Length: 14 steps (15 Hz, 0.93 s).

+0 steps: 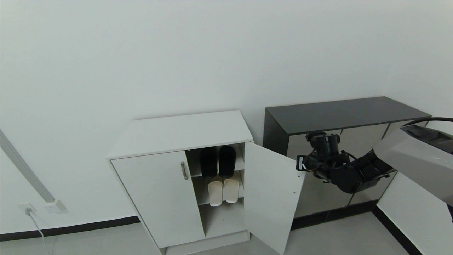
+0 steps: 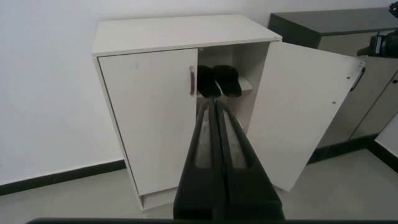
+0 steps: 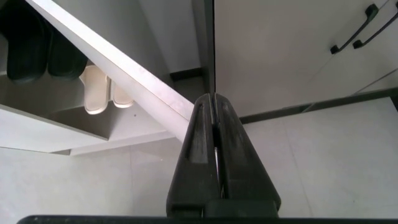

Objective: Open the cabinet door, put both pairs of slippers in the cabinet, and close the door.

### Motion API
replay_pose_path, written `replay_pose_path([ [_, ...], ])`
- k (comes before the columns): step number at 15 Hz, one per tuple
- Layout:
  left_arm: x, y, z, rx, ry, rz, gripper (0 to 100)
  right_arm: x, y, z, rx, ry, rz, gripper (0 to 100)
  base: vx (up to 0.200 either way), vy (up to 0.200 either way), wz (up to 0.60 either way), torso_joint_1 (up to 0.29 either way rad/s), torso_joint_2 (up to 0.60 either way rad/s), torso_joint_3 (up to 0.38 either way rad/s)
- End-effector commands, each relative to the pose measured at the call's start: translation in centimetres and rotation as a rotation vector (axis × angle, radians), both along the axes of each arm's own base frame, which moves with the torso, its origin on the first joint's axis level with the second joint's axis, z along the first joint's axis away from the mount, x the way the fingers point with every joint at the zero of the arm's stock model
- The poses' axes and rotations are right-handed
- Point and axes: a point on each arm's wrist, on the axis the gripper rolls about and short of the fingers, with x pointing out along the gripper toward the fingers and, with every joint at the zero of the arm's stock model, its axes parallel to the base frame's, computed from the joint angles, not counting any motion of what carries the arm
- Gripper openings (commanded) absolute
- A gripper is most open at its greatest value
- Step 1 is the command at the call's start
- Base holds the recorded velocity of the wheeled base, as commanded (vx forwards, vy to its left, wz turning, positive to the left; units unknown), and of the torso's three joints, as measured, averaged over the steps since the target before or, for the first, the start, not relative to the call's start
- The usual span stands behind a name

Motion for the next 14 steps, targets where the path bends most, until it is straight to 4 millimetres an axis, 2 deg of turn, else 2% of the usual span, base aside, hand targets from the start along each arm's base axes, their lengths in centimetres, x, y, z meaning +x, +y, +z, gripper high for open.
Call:
replay_pose_path([
  [1,0.00,0.00,-0.01,-0.001,0.000,0.000,0,-0.08,0.00,-0.19,-0.003,0.007,0.000,0,0.000,0.000,0.00,0.000,0.00,0.000],
  [14,0.00,0.00,-0.01,-0.001,0.000,0.000,0,-0.94,0.75,-0.58,-0.016,0.028,0.024,0,0.000,0.000,0.00,0.000,0.00,0.000],
])
